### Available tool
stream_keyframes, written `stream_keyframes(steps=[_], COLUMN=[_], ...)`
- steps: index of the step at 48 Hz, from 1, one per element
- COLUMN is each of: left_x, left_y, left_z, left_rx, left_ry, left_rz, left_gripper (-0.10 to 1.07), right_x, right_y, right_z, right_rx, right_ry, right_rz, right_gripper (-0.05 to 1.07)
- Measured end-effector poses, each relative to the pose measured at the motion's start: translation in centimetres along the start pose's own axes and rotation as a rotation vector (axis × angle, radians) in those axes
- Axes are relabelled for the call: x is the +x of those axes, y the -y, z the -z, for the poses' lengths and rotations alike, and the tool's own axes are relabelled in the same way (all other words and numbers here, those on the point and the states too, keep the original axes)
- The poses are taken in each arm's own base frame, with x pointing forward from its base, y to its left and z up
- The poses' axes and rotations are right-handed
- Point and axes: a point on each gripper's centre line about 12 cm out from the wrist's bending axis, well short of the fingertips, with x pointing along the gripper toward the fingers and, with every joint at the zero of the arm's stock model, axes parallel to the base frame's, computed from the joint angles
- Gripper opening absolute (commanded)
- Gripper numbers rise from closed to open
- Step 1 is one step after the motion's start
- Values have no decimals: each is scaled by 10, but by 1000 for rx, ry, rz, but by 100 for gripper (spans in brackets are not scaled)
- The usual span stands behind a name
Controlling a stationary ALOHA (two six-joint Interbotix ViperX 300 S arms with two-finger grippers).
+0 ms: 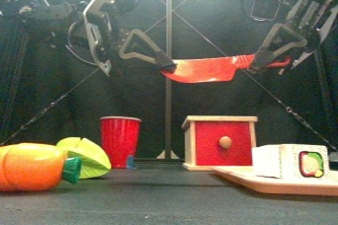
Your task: Reorient grip
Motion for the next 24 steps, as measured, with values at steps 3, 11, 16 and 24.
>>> stream_keyframes(steps=[3,11,16,24], left_x=[0,1,1,1], left_y=[0,-3,-5,-6], left_z=[0,-1,-1,-1], left_rx=[7,7,3,2], left_ry=[0,3,3,5], left_rz=[1,-6,-11,-13], left_gripper=[30,30,30,30], right_x=[0,0,0,-2], right_y=[0,1,1,-6], right_z=[0,3,3,-3], right_rx=[5,21,56,111], right_ry=[0,-7,-6,10], right_rz=[0,3,2,-19], right_gripper=[55,80,91,98])
